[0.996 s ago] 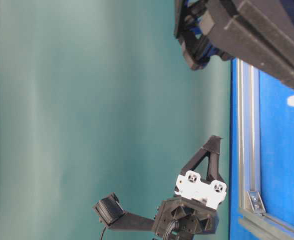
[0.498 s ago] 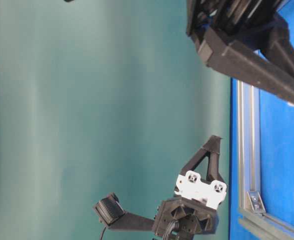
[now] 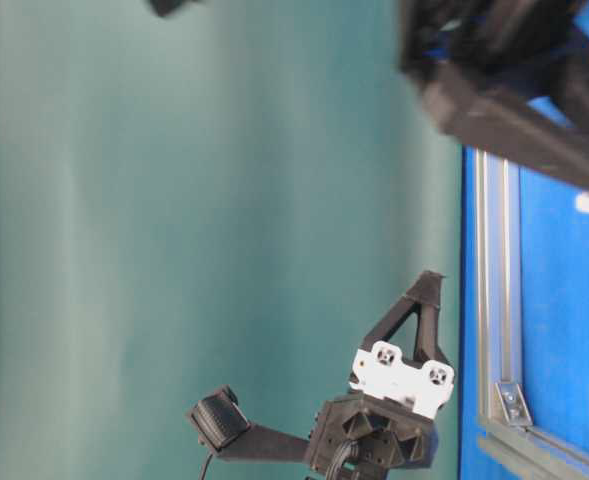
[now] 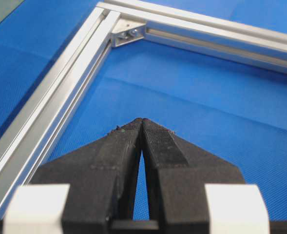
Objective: Insert the wire through the string loop located in the center.
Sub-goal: 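Lower the right gripper onto the cable near its USB plug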
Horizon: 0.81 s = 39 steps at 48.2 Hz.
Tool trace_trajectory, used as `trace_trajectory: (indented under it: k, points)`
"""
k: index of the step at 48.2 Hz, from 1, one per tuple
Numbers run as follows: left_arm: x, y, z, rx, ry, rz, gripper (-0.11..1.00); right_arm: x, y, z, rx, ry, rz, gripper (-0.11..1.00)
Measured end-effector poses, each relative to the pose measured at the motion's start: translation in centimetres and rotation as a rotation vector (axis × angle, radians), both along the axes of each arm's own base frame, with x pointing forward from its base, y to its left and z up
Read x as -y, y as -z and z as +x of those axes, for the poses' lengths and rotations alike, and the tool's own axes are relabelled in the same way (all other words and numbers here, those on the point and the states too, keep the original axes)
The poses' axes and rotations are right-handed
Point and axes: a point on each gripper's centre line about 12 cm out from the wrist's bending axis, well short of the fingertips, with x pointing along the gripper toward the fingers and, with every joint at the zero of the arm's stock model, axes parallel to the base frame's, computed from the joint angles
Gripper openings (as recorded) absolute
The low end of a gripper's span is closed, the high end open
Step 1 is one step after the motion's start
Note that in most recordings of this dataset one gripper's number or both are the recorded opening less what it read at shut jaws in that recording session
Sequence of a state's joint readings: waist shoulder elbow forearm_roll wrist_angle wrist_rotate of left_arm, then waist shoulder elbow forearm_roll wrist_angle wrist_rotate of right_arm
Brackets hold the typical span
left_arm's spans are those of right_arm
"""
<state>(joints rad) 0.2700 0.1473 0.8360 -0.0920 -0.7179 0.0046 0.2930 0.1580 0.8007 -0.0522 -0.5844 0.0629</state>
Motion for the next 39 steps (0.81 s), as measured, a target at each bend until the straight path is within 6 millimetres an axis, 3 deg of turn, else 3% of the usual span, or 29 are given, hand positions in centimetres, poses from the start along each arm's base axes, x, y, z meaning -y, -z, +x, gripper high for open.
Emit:
trace_trajectory:
  k: [25,39]
  points:
    - [0.0,0.0,0.0,-0.002,0.000,0.000,0.00,-0.7,4.8,0.2,-0.130,0.033,0.026,0.90]
    - [-0.1,0.0,0.0,0.000,-0.003,-0.005,0.00,-0.9,5.4,0.9,-0.134,0.035,0.025,0.89]
